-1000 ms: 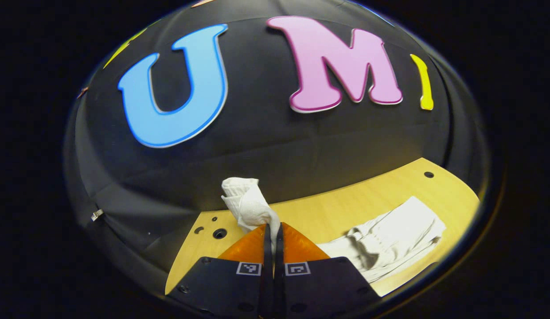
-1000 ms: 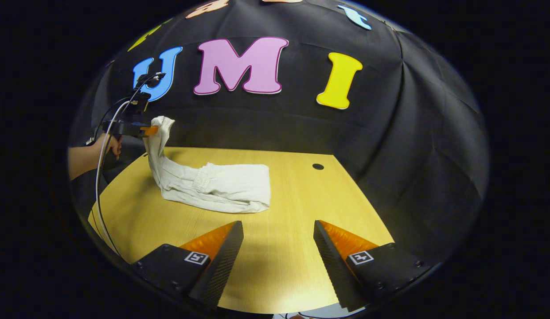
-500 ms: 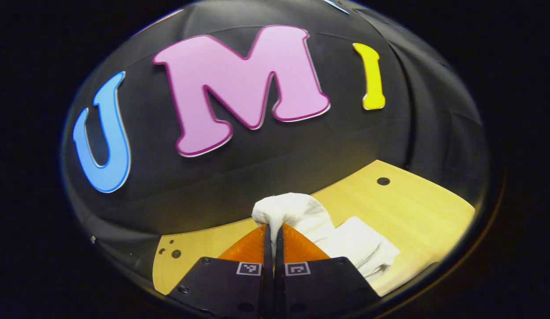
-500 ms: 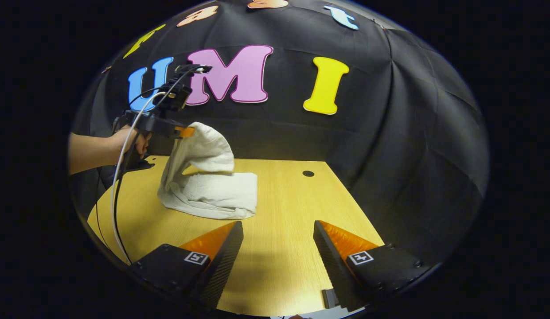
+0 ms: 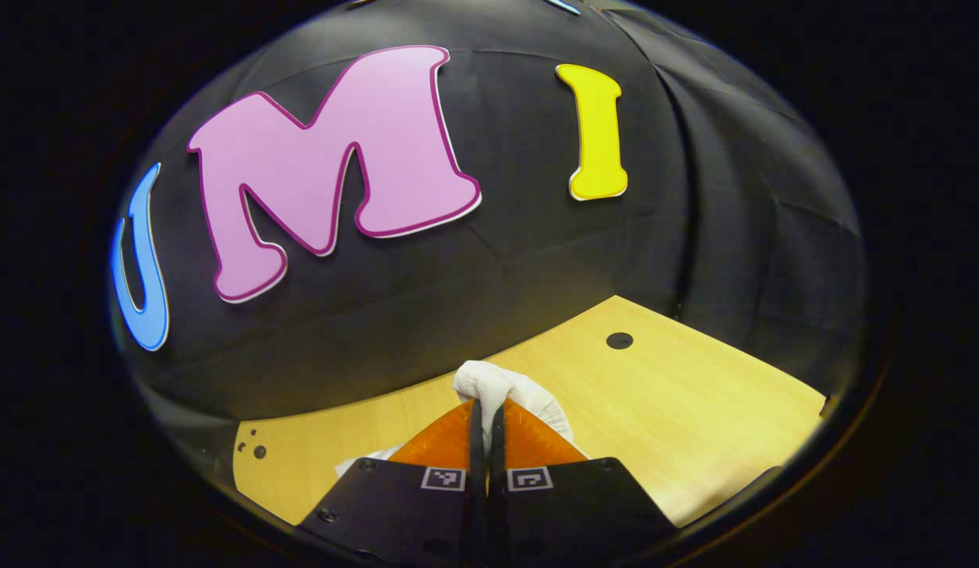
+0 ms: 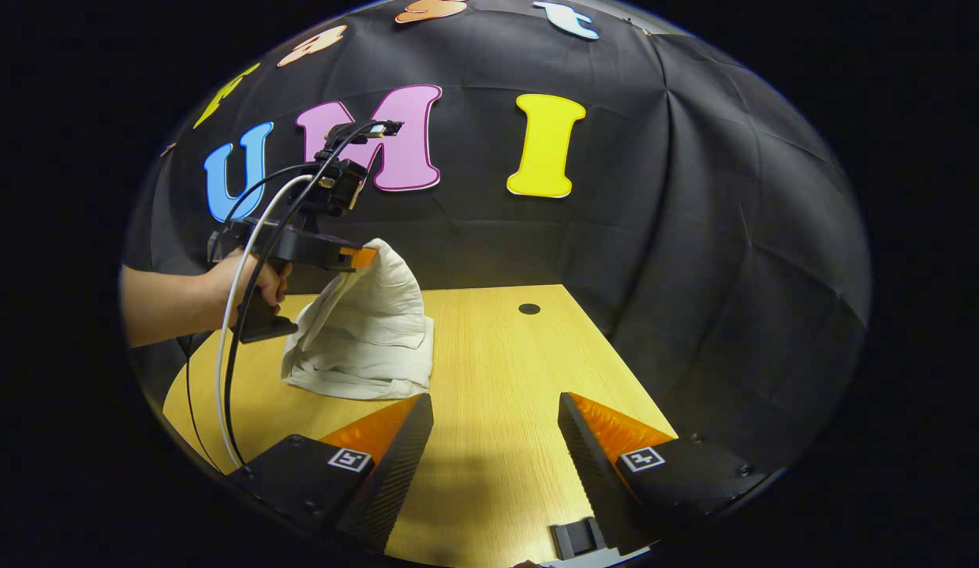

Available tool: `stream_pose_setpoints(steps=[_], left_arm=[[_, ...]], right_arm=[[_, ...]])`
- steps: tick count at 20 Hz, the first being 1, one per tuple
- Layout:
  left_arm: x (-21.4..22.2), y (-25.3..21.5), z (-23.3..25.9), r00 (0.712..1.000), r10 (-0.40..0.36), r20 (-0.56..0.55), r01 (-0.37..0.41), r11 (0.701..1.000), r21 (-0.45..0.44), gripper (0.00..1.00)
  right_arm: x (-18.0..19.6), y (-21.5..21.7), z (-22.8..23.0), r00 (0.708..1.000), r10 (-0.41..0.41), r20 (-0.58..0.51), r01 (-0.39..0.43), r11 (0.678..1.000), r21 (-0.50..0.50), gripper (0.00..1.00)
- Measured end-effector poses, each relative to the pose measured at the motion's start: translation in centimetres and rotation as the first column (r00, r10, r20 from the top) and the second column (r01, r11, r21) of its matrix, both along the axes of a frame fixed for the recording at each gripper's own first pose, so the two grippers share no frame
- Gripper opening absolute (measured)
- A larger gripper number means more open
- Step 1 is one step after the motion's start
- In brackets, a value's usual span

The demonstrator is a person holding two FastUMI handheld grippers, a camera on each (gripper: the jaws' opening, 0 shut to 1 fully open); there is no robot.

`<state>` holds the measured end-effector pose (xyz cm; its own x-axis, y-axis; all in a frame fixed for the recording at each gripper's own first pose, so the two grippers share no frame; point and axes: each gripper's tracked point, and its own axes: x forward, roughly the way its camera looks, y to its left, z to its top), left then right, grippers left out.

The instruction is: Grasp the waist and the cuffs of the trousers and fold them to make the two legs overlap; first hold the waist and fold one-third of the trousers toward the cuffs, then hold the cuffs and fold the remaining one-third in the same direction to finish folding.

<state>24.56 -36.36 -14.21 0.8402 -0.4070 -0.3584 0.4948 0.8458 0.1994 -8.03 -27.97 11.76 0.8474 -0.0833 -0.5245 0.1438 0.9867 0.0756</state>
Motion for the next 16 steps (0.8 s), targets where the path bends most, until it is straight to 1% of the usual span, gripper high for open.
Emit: stream_pose_setpoints(steps=[3, 6, 8, 9, 11, 12, 13, 14, 15, 16], left_arm=[[-1.0, -1.6, -2.8, 0.996, 0.000, -0.084, -0.005, 0.998, -0.058, 0.05], [-1.7, -1.6, -5.2, 0.988, 0.024, -0.154, -0.040, 0.994, -0.102, 0.07], [-2.1, -1.3, -6.3, 0.981, 0.020, -0.194, -0.051, 0.986, -0.156, 0.19], [-2.6, -1.0, -6.3, 0.978, 0.016, -0.208, -0.054, 0.983, -0.178, 0.31], [-3.2, 0.5, -6.3, 0.978, 0.009, -0.208, -0.051, 0.979, -0.197, 0.66], [-3.6, 1.4, -6.0, 0.980, 0.013, -0.200, -0.053, 0.979, -0.195, 0.73], [-4.1, 2.7, -5.9, 0.981, 0.020, -0.193, -0.057, 0.980, -0.190, 0.85], [-4.7, 4.0, -5.7, 0.982, 0.033, -0.186, -0.067, 0.980, -0.185, 0.86], [-5.6, 5.4, -5.4, 0.983, 0.043, -0.177, -0.077, 0.980, -0.185, 0.96], [-6.8, 6.8, -5.0, 0.984, 0.051, -0.169, -0.083, 0.979, -0.189, 0.96]], right_arm=[[0.3, -0.3, -0.2, 1.000, 0.011, -0.003, -0.011, 1.000, 0.017, 0.98], [0.6, -0.3, -0.4, 0.999, 0.032, -0.002, -0.032, 0.999, 0.017, 0.98], [0.8, -0.1, -0.5, 0.999, 0.048, -0.004, -0.048, 0.999, 0.016, 0.98], [1.0, 0.1, -0.5, 0.998, 0.056, -0.003, -0.056, 0.998, 0.018, 0.98], [1.4, 0.6, -0.4, 0.998, 0.066, -0.001, -0.066, 0.997, 0.028, 0.98], [1.7, 0.8, -0.5, 0.998, 0.070, 0.002, -0.070, 0.997, 0.036, 0.98], [2.1, 1.3, -0.5, 0.997, 0.073, 0.005, -0.074, 0.996, 0.043, 0.98], [2.1, 1.4, -0.4, 0.997, 0.078, 0.007, -0.078, 0.996, 0.050, 0.98], [2.3, 1.9, -0.2, 0.996, 0.083, 0.009, -0.084, 0.995, 0.056, 0.98], [2.6, 2.5, -0.1, 0.996, 0.089, 0.014, -0.090, 0.994, 0.059, 0.98]])
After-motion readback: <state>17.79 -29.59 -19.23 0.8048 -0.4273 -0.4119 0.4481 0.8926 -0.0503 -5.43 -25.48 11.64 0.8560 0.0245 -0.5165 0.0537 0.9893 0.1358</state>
